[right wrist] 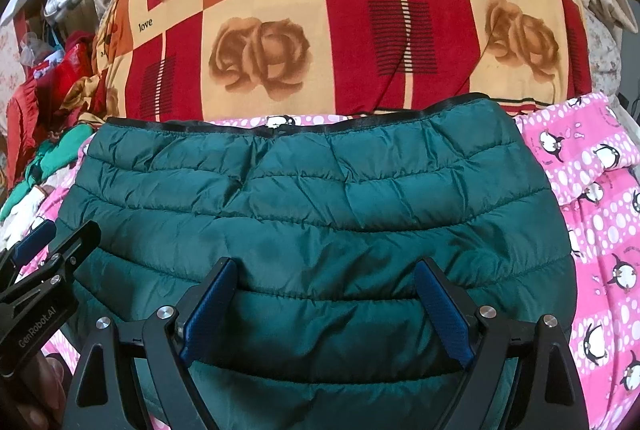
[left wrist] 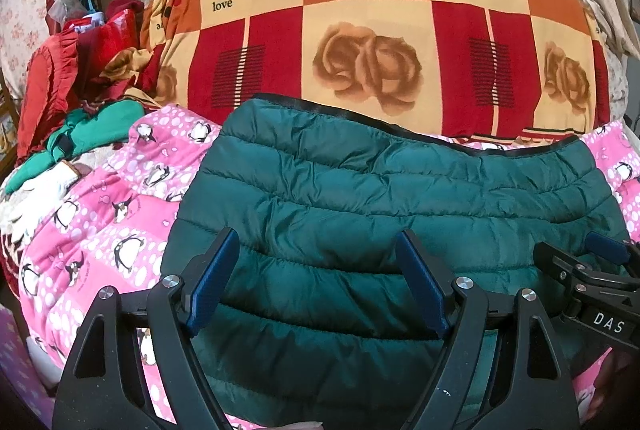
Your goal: Fold large clothes
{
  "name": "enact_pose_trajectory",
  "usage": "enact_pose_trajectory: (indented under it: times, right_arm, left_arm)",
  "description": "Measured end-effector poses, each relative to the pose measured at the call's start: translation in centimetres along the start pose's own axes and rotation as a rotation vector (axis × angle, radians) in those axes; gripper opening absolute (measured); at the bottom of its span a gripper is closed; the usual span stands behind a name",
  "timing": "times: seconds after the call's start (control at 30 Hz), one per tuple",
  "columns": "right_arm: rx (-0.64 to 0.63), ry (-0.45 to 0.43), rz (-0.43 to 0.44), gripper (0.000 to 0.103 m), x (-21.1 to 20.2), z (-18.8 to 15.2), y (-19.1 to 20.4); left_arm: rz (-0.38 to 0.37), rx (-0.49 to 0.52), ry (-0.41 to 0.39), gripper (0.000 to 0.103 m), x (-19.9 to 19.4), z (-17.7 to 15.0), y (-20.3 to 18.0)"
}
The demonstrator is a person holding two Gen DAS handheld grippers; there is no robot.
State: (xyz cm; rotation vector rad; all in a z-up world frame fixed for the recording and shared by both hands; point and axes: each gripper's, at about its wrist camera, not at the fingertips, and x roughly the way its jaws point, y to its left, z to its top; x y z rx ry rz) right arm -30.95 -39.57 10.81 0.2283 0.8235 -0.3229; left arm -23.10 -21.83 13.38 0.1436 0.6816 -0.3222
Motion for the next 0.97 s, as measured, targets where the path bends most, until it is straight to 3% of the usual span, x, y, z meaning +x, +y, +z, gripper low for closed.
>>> enact_pose_trajectory:
  times: [0.8,0.97]
  right_arm:
    - [-0.002,0.004,-0.002,0.092,0.8,0.4,-0.1]
    - [-0.004,0.007,0.007,0.092,1.0,0.7,-0.3]
  left_arm:
    - [-0.017,0.002,0.028,0.081,1.5,0.4,0.0]
    - [-0.036,0.015,0.001,0.081,1.2,0.7,0.5]
